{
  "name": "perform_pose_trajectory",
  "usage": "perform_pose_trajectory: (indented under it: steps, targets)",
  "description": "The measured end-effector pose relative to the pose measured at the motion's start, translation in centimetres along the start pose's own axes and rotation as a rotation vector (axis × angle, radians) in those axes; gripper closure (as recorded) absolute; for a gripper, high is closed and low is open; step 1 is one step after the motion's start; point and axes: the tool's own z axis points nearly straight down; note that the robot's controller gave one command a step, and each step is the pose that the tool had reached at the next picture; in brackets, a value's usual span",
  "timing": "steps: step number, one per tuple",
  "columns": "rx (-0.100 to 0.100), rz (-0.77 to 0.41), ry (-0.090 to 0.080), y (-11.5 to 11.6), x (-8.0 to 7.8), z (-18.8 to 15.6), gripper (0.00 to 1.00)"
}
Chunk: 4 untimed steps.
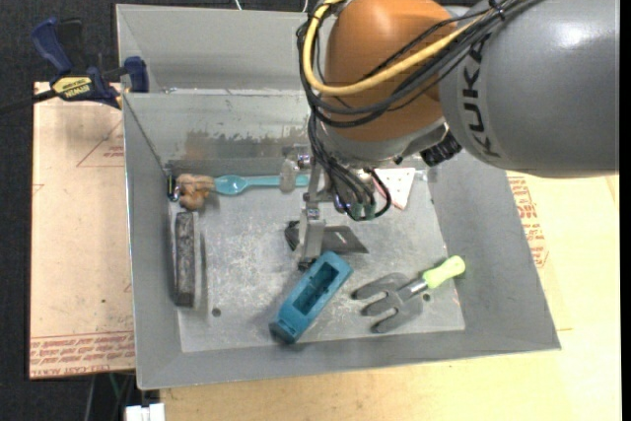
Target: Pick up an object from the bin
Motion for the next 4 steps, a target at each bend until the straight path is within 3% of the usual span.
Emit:
perform_pose_trajectory:
  steps: [1,2,3,4]
  targets:
    - [-0.001,0.003,-0.007,-0.1,-0.2,-0.4,0.00]
    - [-0.003,-0.110,-0.015,-1.6,0.7,1.9,0.00]
    - [-0.001,-0.240,-0.013,-4.7,1.3,9.5,0.00]
    - [-0.003,-0.077,-0.011,-6.7,0.6,12.7,0.00]
